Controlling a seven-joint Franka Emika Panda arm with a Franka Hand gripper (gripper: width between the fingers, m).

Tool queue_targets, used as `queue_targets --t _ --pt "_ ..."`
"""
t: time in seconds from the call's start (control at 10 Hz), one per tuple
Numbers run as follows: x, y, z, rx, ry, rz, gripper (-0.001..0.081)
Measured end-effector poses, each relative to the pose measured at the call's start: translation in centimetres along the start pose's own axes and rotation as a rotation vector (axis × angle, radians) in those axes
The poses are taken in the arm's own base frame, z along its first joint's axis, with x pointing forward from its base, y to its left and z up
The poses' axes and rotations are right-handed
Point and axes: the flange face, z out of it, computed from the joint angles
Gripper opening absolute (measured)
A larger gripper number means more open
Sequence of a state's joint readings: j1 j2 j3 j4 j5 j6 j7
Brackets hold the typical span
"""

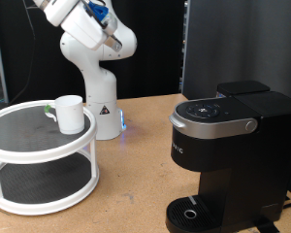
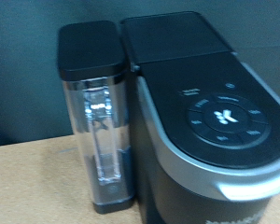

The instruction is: Make a cup of coffee with the keurig machine

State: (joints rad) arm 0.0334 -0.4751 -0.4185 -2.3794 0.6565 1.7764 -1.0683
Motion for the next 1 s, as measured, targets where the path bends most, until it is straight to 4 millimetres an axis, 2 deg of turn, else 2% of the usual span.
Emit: queue_targets --t 0.1,0.3,0.5,0.6,1.0 --pt "-0.4 0.4 -0.2 -0.017 0.031 0.016 0.0002" --pt "-2.5 0.9 -2.0 -0.022 0.080 0.044 0.0002" --pt "-5.0 0.7 -4.1 0.033 0.072 0.031 0.0002" --pt "-5.6 0.5 -4.7 0.060 0.072 0.015 0.0002" --pt "-6.1 2.0 -5.1 -0.043 0.142 0.076 0.0002"
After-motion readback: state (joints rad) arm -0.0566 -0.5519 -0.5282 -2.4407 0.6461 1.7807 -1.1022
